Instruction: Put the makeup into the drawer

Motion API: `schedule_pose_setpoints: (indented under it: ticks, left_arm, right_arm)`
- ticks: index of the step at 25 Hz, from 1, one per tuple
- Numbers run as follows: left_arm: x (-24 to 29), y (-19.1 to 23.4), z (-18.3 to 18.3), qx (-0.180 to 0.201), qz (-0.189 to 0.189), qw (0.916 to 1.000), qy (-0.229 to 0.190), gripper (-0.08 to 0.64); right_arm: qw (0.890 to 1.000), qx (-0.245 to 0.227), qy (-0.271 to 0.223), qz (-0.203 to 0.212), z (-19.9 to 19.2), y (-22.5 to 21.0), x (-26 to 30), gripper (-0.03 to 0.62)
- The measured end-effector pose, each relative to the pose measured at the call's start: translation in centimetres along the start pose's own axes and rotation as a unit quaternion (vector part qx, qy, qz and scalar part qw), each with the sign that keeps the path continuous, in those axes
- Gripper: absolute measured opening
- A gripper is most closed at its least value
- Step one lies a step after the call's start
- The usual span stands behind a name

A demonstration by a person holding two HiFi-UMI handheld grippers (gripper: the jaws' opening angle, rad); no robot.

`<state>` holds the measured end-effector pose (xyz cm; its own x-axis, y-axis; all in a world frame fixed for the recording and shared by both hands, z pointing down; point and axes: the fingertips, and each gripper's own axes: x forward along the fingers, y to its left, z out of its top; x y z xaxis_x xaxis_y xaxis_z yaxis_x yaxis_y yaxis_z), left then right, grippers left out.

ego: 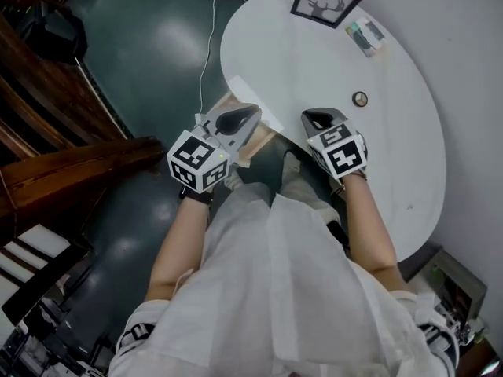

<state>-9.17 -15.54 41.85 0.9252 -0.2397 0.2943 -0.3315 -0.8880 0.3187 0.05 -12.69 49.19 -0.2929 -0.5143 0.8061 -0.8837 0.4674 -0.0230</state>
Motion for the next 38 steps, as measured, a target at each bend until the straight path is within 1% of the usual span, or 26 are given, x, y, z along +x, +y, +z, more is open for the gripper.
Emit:
schedule_pose_setpoints:
  ticks: [4, 10, 14, 18, 20, 24, 29, 31, 35, 38]
  left_arm:
    - [5.5, -3.3, -0.5, 0.024, -0.048, 0.9978, 0.040, 0.035]
    - [13.0, -7.3, -1.8, 0.048, -0.099, 0.9890, 0.099, 0.037]
    - [17.3, -8.9, -2.4, 0.064, -0.118, 0.9823, 0.131, 0.038]
    - [21.4, -10.0, -3.0, 0.084, -0.123, 0.9759, 0.160, 0.112]
    - [23.3, -10.4, -3.6, 0.093, -0.125, 0.9713, 0.179, 0.121]
    - [26.5, -10.9, -5.3, 0.119, -0.131, 0.9568, 0.231, 0.181]
    - [30.0, -11.2, -7.0, 0.150, -0.130, 0.9400, 0.277, 0.232]
    - [31.2, -10.9, -7.8, 0.172, -0.123, 0.9307, 0.299, 0.249]
    - [33.0, -10.2, -9.0, 0.226, -0.105, 0.9081, 0.337, 0.262]
    - [33.9, -9.9, -9.7, 0.250, -0.095, 0.8945, 0.358, 0.265]
  right_arm:
    - [0.998, 0.048, -0.008, -0.030, -3.8, -4.1, -3.1, 0.009]
    - [0.994, 0.094, -0.015, -0.058, -9.4, -8.6, -6.8, 0.011]
    - [0.990, 0.123, -0.020, -0.071, -12.5, -11.1, -8.6, 0.011]
    - [0.986, 0.146, -0.024, -0.081, -15.2, -13.5, -10.1, 0.011]
    - [0.984, 0.156, -0.026, -0.084, -16.2, -14.5, -10.7, 0.011]
    - [0.980, 0.175, -0.027, -0.086, -18.3, -15.9, -11.3, 0.011]
    - [0.977, 0.192, -0.030, -0.085, -20.1, -17.3, -11.6, 0.011]
    - [0.976, 0.198, -0.029, -0.084, -20.8, -17.7, -11.7, 0.011]
    - [0.974, 0.210, -0.028, -0.083, -21.8, -18.3, -11.9, 0.011]
    - [0.972, 0.218, -0.029, -0.083, -22.3, -18.7, -12.0, 0.011]
